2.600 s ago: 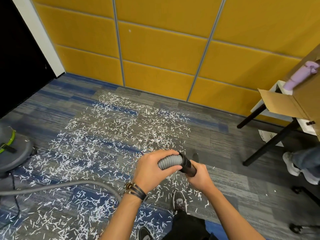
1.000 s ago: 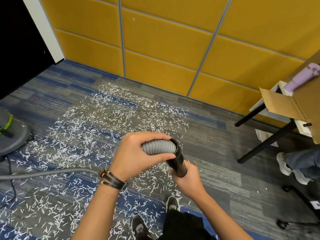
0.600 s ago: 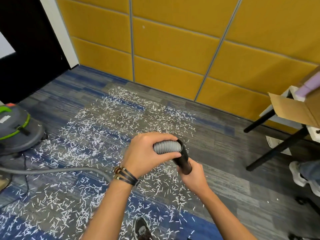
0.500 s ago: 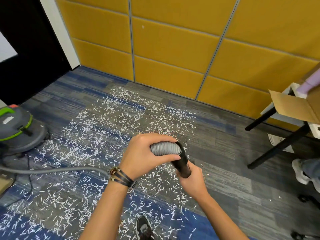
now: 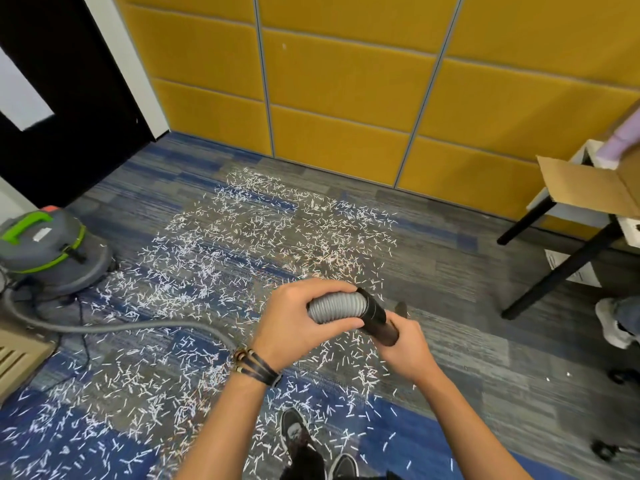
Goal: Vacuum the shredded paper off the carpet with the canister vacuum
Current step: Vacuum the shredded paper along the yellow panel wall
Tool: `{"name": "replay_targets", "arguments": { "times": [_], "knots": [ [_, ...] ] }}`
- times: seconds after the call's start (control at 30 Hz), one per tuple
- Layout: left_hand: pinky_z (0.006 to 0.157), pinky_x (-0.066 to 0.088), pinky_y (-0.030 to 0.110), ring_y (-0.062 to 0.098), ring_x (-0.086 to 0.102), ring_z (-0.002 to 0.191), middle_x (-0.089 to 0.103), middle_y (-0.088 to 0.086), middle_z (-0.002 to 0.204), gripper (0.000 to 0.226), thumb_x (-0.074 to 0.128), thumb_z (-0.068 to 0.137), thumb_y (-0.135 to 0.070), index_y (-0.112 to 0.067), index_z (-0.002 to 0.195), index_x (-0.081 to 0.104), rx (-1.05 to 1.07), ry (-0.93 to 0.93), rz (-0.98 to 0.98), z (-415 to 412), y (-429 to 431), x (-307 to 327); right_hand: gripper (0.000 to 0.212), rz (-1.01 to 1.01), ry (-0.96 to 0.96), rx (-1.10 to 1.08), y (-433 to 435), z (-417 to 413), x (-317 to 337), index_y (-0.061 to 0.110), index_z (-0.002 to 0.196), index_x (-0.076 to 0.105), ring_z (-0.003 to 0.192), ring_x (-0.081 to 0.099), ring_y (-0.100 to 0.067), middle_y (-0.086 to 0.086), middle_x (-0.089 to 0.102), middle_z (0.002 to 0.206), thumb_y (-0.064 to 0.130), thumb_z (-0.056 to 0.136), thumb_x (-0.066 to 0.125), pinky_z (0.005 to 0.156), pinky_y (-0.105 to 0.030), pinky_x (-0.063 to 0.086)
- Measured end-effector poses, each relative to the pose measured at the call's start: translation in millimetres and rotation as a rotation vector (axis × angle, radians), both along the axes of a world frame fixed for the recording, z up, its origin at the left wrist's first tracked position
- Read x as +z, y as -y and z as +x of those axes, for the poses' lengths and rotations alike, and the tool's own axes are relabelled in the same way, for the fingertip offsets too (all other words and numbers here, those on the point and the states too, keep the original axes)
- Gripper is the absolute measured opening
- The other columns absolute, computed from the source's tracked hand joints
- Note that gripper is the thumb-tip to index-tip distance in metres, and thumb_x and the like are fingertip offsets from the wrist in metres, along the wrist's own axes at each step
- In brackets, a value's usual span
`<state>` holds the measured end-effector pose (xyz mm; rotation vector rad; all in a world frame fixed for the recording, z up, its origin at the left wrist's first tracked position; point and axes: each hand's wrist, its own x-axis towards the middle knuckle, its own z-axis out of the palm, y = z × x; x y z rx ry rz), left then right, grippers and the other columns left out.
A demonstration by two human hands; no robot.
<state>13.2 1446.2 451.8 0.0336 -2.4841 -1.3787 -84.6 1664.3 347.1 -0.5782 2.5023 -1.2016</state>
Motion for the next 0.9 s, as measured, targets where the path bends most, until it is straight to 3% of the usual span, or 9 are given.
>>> {"name": "replay_targets", "arguments": {
  "times": [0.23,0.37,0.5,0.67,0.9],
  "knots": [
    [0.094,0.060,0.031,0.004,0.072,0.107,0.076,-0.023,0.112,0.048,0.096,0.071,-0.045,-0.036,0.115,0.079,-0.048,0.098,0.092,22.8,-28.7,-22.0,0.015,0.058,0.026,0.000,-45.3,33.4,-30.9,0.017,0.083,0.067,0.058,0.057,-0.020,0.001,0.065,0.064,0.006,0.073,0.066,0.055,-0.035,0.045],
    [0.085,0.060,0.023,0.002,0.072,0.098,0.075,-0.027,0.106,0.049,0.088,0.073,-0.058,-0.041,0.118,0.077,0.016,0.039,0.018,32.1,-35.8,-14.0,0.019,0.011,0.013,-0.013,-43.2,38.1,-32.1,0.018,0.082,0.066,0.057,0.056,-0.020,0.003,0.065,0.064,0.002,0.072,0.063,0.055,-0.038,0.045],
    [0.076,0.055,0.014,-0.002,0.070,0.087,0.071,-0.034,0.100,0.050,0.083,0.073,-0.064,-0.044,0.118,0.076,0.065,0.007,-0.024,40.7,-30.0,1.1,0.017,-0.073,0.025,0.010,-23.4,39.0,-22.7,0.017,0.078,0.065,0.052,0.049,-0.010,0.005,0.062,0.060,0.000,0.075,0.064,0.050,-0.025,0.037],
    [0.082,0.061,0.028,0.004,0.073,0.092,0.075,-0.025,0.101,0.050,0.087,0.072,-0.061,-0.039,0.116,0.078,0.060,-0.037,-0.041,45.7,-25.1,9.2,0.022,-0.112,0.104,0.039,-10.2,45.5,-17.1,0.022,0.084,0.068,0.053,0.053,-0.006,0.006,0.065,0.064,0.000,0.082,0.070,0.053,-0.018,0.039],
    [0.086,0.058,0.023,0.007,0.075,0.096,0.079,-0.019,0.103,0.049,0.095,0.068,-0.044,-0.030,0.113,0.082,-0.022,-0.109,-0.033,47.5,-20.9,31.9,0.014,-0.168,0.087,0.004,-12.8,63.7,1.9,0.015,0.082,0.066,0.052,0.048,-0.005,-0.002,0.065,0.065,0.002,0.084,0.070,0.052,-0.024,0.040]
  ]
}}
